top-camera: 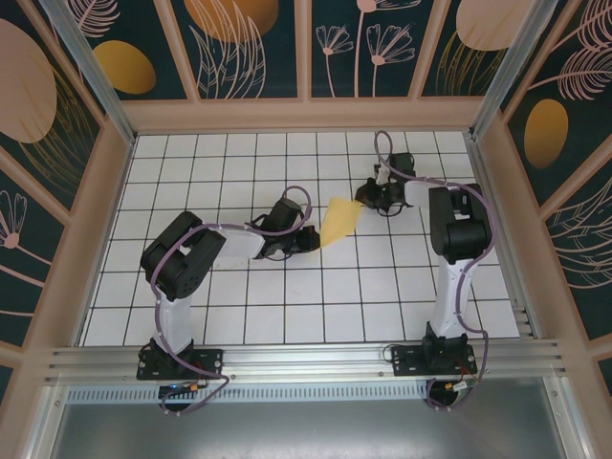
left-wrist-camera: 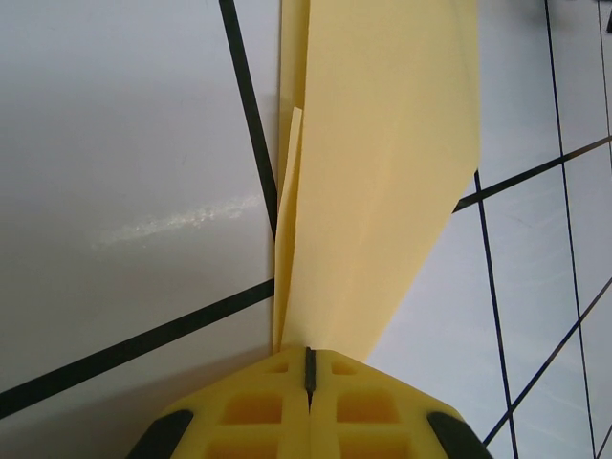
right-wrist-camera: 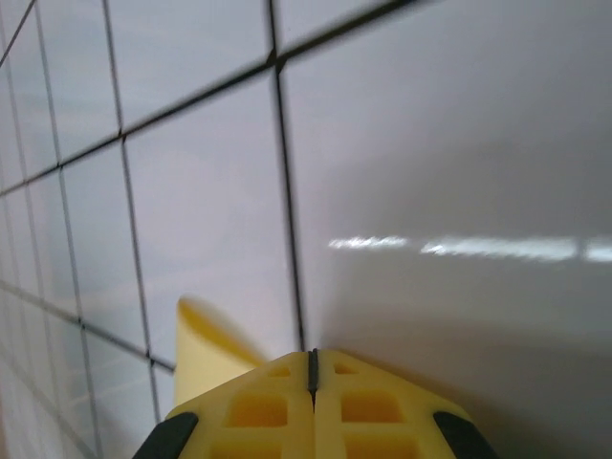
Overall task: Fold a paper plane with a square sheet of paper (pick it up from the middle)
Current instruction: Fourth fold the wing at the center of the table.
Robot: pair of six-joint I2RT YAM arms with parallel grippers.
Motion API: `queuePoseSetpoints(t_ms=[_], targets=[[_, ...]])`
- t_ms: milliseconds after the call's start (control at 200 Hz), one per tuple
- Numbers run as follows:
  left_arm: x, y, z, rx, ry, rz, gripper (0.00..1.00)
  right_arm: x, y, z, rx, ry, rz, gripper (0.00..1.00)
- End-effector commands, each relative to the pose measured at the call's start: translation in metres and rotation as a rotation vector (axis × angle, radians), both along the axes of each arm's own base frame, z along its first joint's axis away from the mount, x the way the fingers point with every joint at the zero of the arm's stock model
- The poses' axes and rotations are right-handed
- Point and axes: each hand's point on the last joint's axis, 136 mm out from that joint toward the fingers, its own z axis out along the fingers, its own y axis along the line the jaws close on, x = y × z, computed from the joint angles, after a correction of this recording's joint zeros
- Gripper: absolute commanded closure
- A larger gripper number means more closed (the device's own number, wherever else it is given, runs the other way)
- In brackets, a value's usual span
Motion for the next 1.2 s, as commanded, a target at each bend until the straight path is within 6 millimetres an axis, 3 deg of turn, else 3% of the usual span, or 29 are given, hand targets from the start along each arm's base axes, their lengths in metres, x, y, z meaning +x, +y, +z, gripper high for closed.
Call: queuePoseSetpoints(t_ms=[0,120,205,375,495,631,936,1041,1196], targets=[[-0.049,0.051,-0.063,0.224,0.225,0.024,1.00,0.010,-0.014,0.025,-0.040,-0.044,-0.053,0.95],[-0.047,0.049,-0.063,0.219,0.221,0.026,1.00,-0.008,-0.001,0.057,-0.033,-0.085,-0.022,0.94],[-0.046,0.048,-0.062,0.214,0.218,0.027,1.00,-0.028,0.018,0.063,-0.019,-0.077,0.020,0.94],[-0.044,0.046,-0.062,0.211,0.216,0.028,1.00,-0.074,0.075,0.042,0.045,0.016,0.154,0.94],[-0.043,0.046,-0.061,0.210,0.214,0.026,1.00,-0.094,0.098,0.019,0.051,0.076,0.215,0.94],[-0.044,0.048,-0.060,0.211,0.212,0.029,1.00,-0.102,0.101,0.000,0.046,0.123,0.227,0.94],[-0.056,0.043,-0.045,0.163,0.190,-0.039,1.00,-0.114,0.086,-0.044,-0.040,0.227,0.193,0.94],[-0.065,0.038,-0.035,0.148,0.173,-0.092,1.00,-0.116,0.083,-0.050,-0.051,0.246,0.180,0.95],[-0.075,0.046,-0.040,0.199,0.183,-0.102,1.00,-0.116,0.083,-0.052,-0.052,0.248,0.178,0.95]])
